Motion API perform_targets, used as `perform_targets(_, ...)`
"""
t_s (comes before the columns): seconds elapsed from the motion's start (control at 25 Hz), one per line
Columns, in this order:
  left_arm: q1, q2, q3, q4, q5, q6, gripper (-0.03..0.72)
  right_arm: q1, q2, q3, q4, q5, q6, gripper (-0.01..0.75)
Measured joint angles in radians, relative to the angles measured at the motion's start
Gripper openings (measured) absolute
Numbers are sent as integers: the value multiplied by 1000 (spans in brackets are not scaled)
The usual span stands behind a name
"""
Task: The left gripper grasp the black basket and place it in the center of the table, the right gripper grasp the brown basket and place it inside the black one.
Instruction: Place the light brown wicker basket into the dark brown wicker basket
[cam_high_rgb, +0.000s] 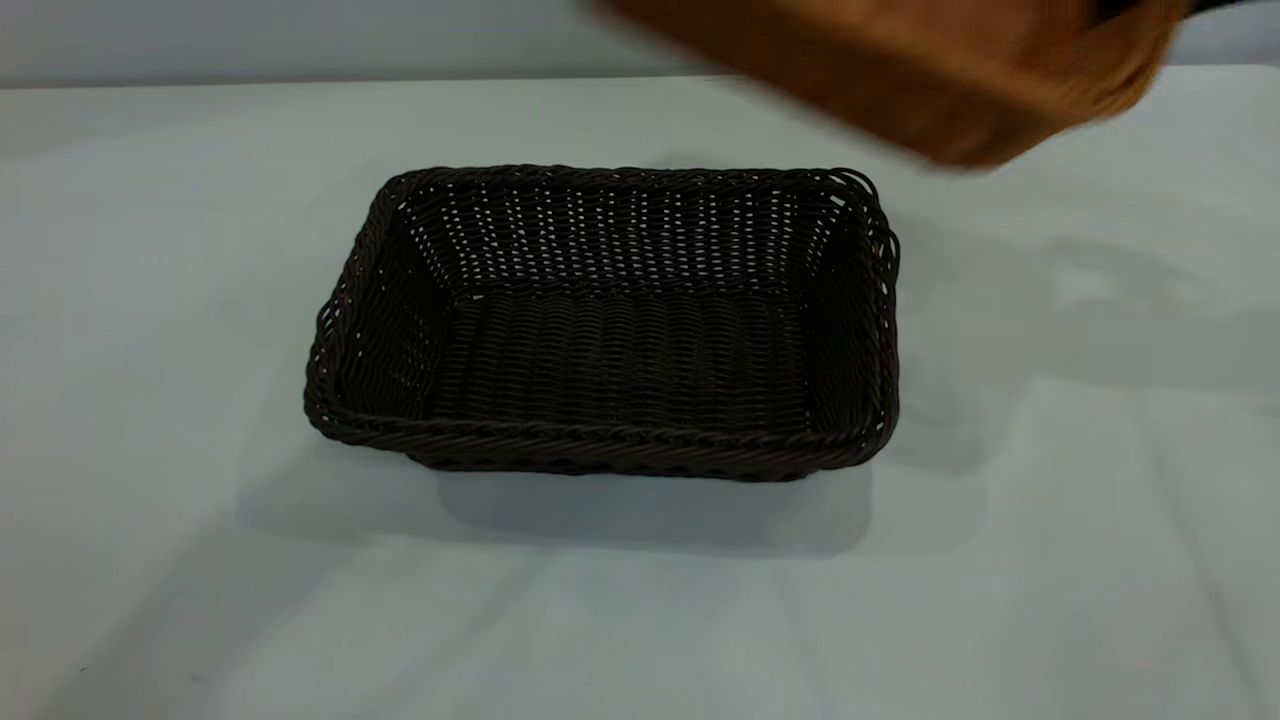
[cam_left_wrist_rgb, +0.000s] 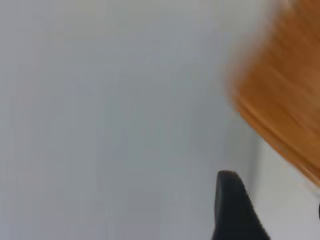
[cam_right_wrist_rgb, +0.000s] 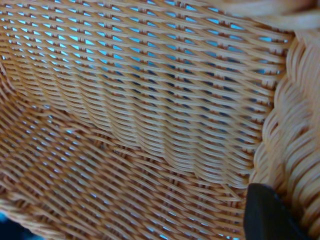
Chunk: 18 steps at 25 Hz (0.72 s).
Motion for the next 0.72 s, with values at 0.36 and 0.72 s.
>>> perform_targets(0.36, 1, -97, 0, 0, -6, -68, 360, 238, 148, -1, -17, -63, -69, 62)
perform_targets(0.72, 1, -97, 0, 0, 52, -77, 360, 264, 228, -2, -45, -201, -130, 78)
